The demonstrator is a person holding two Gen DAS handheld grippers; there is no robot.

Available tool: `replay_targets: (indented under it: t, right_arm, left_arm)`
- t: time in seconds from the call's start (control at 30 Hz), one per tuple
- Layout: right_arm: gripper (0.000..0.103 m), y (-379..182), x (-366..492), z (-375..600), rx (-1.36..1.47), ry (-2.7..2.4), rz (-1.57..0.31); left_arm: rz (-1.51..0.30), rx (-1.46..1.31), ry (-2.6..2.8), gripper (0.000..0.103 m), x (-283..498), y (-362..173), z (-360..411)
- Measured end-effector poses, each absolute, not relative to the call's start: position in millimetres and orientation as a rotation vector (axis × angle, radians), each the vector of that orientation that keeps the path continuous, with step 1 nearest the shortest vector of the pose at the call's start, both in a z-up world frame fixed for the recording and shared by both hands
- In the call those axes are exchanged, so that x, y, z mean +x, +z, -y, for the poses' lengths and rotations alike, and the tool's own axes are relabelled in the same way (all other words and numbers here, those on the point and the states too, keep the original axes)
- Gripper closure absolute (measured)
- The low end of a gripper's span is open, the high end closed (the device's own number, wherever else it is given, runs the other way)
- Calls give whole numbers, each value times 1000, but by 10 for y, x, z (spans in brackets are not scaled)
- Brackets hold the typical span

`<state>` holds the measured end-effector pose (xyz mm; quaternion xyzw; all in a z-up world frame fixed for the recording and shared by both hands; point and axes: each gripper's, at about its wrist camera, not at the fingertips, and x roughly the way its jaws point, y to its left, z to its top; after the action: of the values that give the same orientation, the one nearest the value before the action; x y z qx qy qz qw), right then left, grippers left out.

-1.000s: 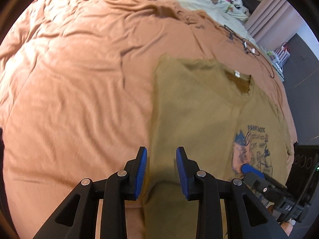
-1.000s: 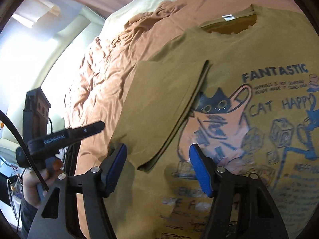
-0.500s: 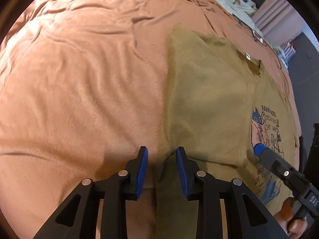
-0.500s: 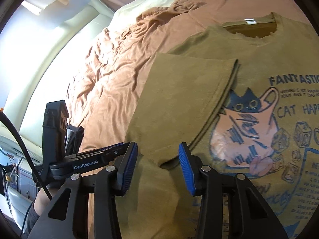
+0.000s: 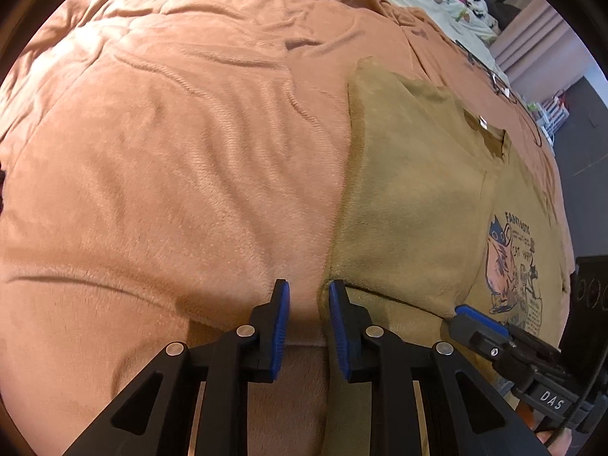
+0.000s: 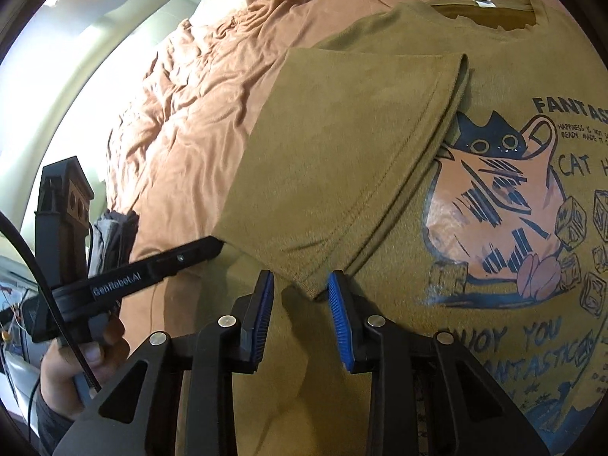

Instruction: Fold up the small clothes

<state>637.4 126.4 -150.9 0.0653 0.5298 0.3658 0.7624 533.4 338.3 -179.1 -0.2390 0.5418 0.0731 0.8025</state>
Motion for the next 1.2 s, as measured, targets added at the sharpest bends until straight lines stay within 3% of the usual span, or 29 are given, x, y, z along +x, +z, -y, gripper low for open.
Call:
replay_targets:
  t: [0.43,0.53,0.57,0.6,0.67,0.7,0.73,0.83,0.93,1.07,1.13,1.2]
  right_arm:
    - [76,-1096,6110,-856,106,721,-1074]
    - [76,-924,5985,-644,121,684,-1050]
    - [75,-886,5935,-607,119,673,-1041]
    - [69,-833,5886,-549,117,658,-1028]
    - [49,-708,5775,-408,122,623,-996]
    - [33,-634,5706,-327,134,608,-976]
    - [27,-584,5644,-272,139,598,-961]
    - [24,-410,5396,-94,129,557,-919]
    - [17,-295,5130,-22,91,519,-890]
    - [11,-170,4873,134,45,450,-877]
    - [0,-112,4765,204,14,408,-859]
    - [0,-48,4688,268,-5,381,-843]
  left_arm:
    - [-1097,-497,137,78,5036,-1378,-3258]
    - [-1066,-501,120,74,4939,-1214,-3176]
    - [-1057,-501,116,67,4908,-1164,-3153]
    - [-1047,-499,113,63,4871,-1106,-3126]
    - [-1014,-492,108,45,4772,-974,-3063]
    - [-996,-486,103,42,4726,-909,-3031]
    - [-986,-482,101,35,4699,-861,-3008]
    - [-955,-467,99,21,4604,-704,-2923]
    - [-916,-468,83,18,4481,-569,-2846]
    - [-868,-466,70,6,4310,-433,-2713]
    - [-848,-460,63,4,4242,-388,-2630]
    - [-842,-451,56,2,4216,-371,-2533]
